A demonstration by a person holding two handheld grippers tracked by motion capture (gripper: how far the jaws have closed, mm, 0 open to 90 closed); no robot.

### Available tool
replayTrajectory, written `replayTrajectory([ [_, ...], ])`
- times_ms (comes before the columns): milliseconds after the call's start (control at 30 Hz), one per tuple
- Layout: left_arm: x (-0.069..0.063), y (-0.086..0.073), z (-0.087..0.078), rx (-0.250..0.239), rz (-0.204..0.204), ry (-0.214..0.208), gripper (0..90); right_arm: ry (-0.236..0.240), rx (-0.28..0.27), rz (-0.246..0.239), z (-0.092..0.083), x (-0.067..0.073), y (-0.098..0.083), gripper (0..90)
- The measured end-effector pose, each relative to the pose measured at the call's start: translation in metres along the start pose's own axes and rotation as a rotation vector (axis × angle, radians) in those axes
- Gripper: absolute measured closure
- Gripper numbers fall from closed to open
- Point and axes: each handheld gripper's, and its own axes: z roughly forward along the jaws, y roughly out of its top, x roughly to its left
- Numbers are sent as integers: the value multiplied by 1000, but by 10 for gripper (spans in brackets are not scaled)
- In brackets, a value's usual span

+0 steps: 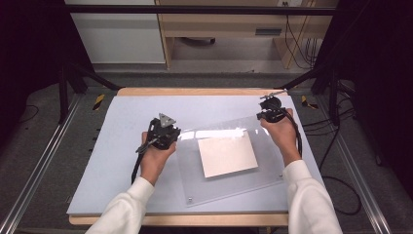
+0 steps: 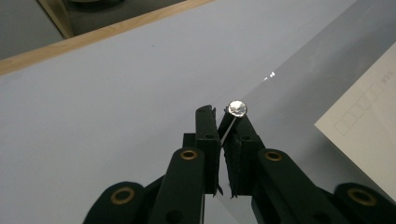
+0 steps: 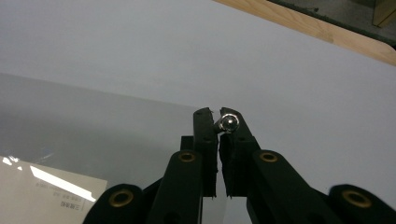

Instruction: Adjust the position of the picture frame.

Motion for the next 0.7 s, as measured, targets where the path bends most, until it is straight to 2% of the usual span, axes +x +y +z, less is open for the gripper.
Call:
replayTrajectory([
  [33,0,0,0,0,0,0,841,3,0,-1,-2,4,2,859],
  [133,12,4,-10,4,9,5,842,10,1,-4,-5,11,7,859],
  [167,20,5,-17,4,13,13,842,12,-1,-12,-9,19,11,859],
  [233,25,5,-19,7,15,13,842,15,3,-17,-11,24,12,859],
  [533,59,4,-34,9,-5,17,843,15,27,-24,-23,62,19,859],
  [700,65,4,-33,11,-6,12,844,7,31,-27,-27,70,20,859],
])
